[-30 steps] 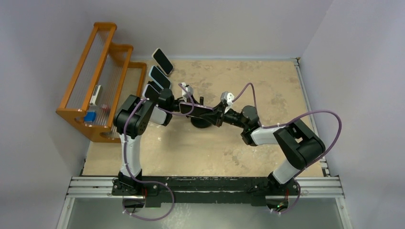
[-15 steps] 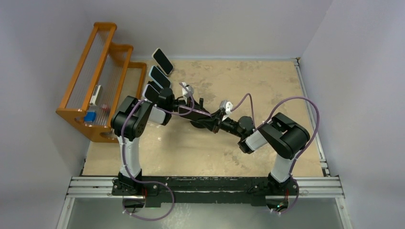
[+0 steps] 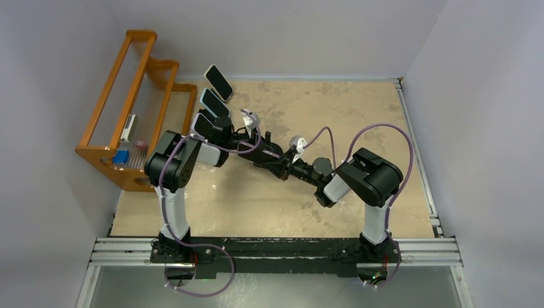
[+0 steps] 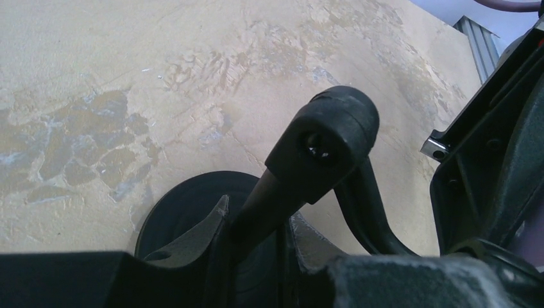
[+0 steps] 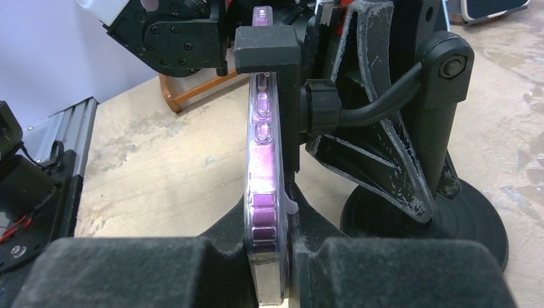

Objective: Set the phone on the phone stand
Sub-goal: Install the phone on the phone stand.

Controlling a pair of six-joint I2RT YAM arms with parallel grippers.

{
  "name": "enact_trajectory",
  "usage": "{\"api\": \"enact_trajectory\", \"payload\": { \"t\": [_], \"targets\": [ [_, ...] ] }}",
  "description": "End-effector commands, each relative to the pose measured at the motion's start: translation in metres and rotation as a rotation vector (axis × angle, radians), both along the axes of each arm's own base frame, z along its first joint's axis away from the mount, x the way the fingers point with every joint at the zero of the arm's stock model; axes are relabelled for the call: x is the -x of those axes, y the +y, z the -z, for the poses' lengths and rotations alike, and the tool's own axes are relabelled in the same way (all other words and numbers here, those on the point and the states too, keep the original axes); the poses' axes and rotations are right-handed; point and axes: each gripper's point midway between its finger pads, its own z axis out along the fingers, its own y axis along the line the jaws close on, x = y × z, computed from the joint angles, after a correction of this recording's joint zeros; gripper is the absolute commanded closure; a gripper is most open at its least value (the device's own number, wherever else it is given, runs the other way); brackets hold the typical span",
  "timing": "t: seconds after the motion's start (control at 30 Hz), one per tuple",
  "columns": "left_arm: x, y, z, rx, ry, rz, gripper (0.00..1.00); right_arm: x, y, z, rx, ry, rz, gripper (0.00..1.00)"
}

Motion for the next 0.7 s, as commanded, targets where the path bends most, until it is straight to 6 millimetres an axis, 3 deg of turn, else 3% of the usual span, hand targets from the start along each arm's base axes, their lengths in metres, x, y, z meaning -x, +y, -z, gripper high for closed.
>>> {"api": "enact_trajectory", "payload": {
  "t": [0.0,0.23,0.5,0.67],
  "targets": [
    [-0.008,0.016,-0.024,0.050,0.110,-0.118,1.00,0.026,-0.014,0.063,0.075,0.237,-0.005,1.00],
    [0.004,0.020,-0.016,0.076,0.086,-0.121,1.00,0.005,0.003,0.035,0.071,0.218,-0.006,1.00],
    [0.011,0.019,-0.016,0.099,0.083,-0.108,1.00,-0.026,0.004,-0.015,0.070,0.115,0.071,1.00],
    [0.012,0.020,-0.012,0.102,0.091,-0.114,1.00,-0.034,0.008,-0.042,0.056,0.050,0.068,0.69]
  ]
}}
